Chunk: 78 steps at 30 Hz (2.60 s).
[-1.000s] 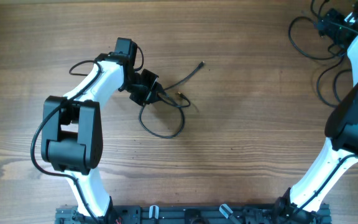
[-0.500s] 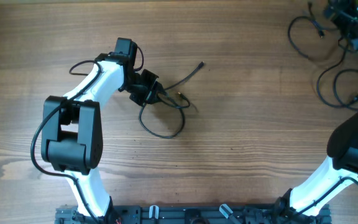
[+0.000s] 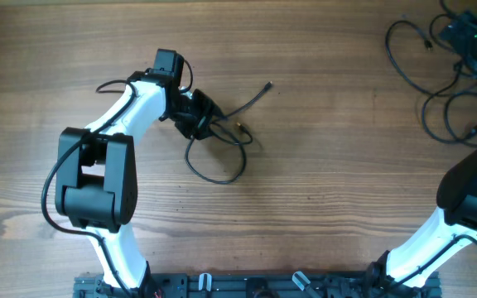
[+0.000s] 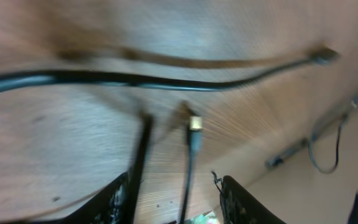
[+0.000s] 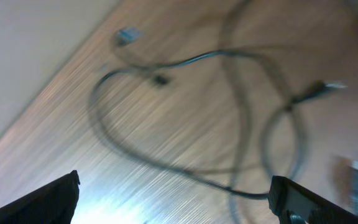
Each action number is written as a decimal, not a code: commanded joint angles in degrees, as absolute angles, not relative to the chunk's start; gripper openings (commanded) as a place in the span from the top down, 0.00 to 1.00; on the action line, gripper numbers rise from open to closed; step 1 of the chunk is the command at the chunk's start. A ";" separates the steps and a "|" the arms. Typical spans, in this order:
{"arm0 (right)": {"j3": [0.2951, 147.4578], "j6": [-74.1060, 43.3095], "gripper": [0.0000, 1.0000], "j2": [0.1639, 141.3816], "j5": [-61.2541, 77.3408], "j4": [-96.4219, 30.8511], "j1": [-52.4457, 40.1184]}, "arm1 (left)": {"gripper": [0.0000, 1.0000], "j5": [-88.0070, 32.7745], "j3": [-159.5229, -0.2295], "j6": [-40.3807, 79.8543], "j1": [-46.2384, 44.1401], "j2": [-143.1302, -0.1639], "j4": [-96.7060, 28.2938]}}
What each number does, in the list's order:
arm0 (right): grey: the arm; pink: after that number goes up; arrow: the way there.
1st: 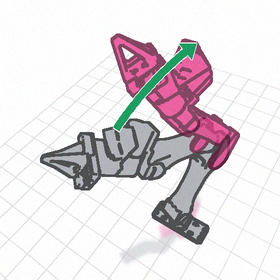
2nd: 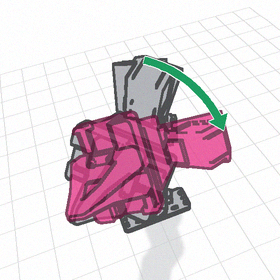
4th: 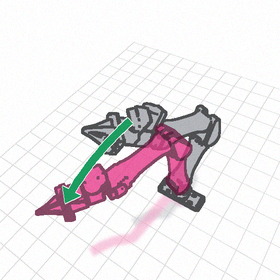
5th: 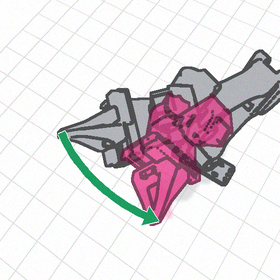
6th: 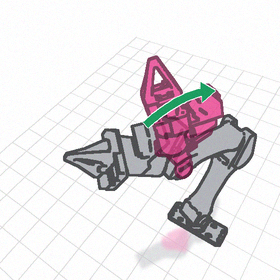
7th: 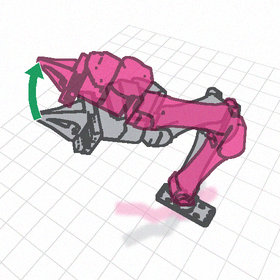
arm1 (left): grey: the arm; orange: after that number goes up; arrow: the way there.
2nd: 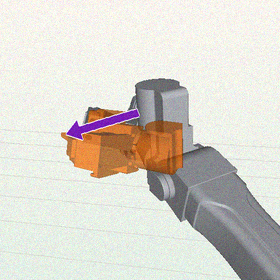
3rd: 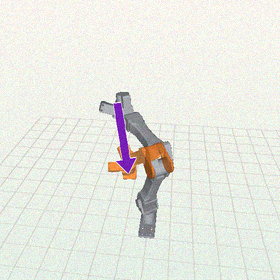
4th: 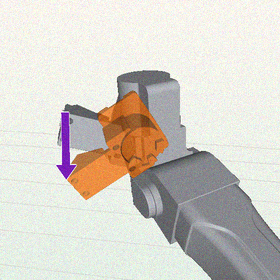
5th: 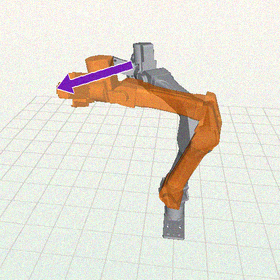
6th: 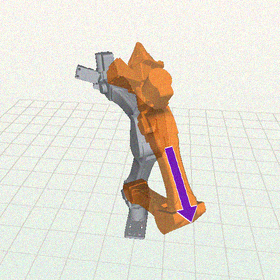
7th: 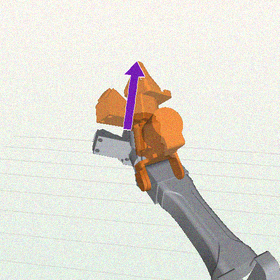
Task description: Untangle cables
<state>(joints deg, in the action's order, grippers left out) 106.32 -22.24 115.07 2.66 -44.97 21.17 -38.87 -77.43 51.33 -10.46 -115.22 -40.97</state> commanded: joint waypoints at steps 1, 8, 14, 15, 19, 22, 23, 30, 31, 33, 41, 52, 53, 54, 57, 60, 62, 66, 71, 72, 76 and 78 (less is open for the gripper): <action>106.50 -8.67 0.00 113.01 26.79 -46.22 19.16 | 0.45 -46.06 -79.35 41.91 -10.59 -115.37 -39.33; 106.37 -3.97 0.01 112.84 35.75 -54.30 12.84 | 0.06 -44.18 -84.88 32.56 -7.57 -112.86 -40.25; 106.13 1.56 0.00 113.03 35.59 -60.14 3.20 | 0.00 -34.50 -86.50 37.95 1.63 -109.78 -44.88; 105.95 1.50 0.00 113.03 34.92 -60.34 1.45 | 0.00 -33.56 -86.50 39.00 3.42 -109.67 -46.04; 105.32 1.37 0.00 113.03 31.44 -60.36 -5.58 | 0.00 -31.42 -86.48 40.99 10.50 -109.62 -50.94; 105.30 1.26 0.01 113.03 29.36 -60.73 -11.22 | 0.00 -30.28 -86.48 40.97 14.70 -109.62 -53.98; 105.30 0.60 0.01 113.03 27.16 -60.97 -14.70 | 0.00 -30.26 -86.48 40.95 16.25 -109.62 -54.78; 102.30 -7.66 0.02 113.56 15.40 -59.57 -27.99 | 0.00 -29.80 -86.46 40.75 18.85 -109.62 -56.23; 101.65 -7.73 0.02 114.06 15.49 -58.94 -29.52 | 0.00 -29.61 -86.46 40.75 18.68 -109.62 -56.23; 101.16 -8.12 0.04 115.22 15.49 -58.28 -31.94 | 0.00 -28.71 -86.46 40.77 18.31 -109.62 -56.18; 101.14 -9.02 0.07 120.97 15.42 -53.28 -40.07 | 0.00 -26.48 -86.43 40.77 17.47 -109.62 -56.21; 101.12 -9.04 0.21 127.70 11.05 -50.09 -46.92 | 0.00 -25.41 -86.43 40.80 17.47 -109.62 -56.23; 101.12 -9.06 0.23 127.74 10.24 -49.82 -47.46 | 0.00 -25.41 -86.43 40.80 17.47 -109.62 -56.23; 101.12 -9.04 0.24 127.74 9.37 -49.43 -48.03 | 0.00 -25.43 -86.43 40.80 17.47 -109.62 -56.23; 101.12 -9.21 0.30 127.79 6.22 -48.12 -49.93 | 0.00 -25.43 -86.43 40.80 17.47 -109.62 -56.40; 101.12 -9.19 0.36 128.25 3.16 -47.03 -51.90 | 0.00 -25.43 -86.43 40.80 17.47 -109.62 -56.49; 101.12 -9.13 0.39 128.70 1.39 -46.50 -53.12 | 0.00 -25.43 -86.43 40.77 17.47 -109.62 -56.49; 101.12 -8.69 0.46 129.34 -3.11 -46.00 -55.81 | 0.00 -25.43 -86.43 40.80 17.47 -109.62 -56.80; 101.12 -8.32 0.52 130.23 -7.62 -44.56 -58.28 | 0.00 -25.43 -86.43 40.80 17.47 -109.62 -57.36; 101.12 -8.32 0.53 130.54 -7.99 -44.07 -58.41 | 0.00 -25.43 -86.43 40.80 17.47 -109.62 -57.65; 101.23 -8.62 0.57 131.70 -8.19 -42.50 -58.00 | 0.00 -25.43 -86.43 40.75 17.47 -109.62 -58.98; 101.23 -9.28 0.57 131.79 -8.16 -42.13 -57.49 | 0.00 -25.41 -86.43 40.75 17.47 -109.62 -59.44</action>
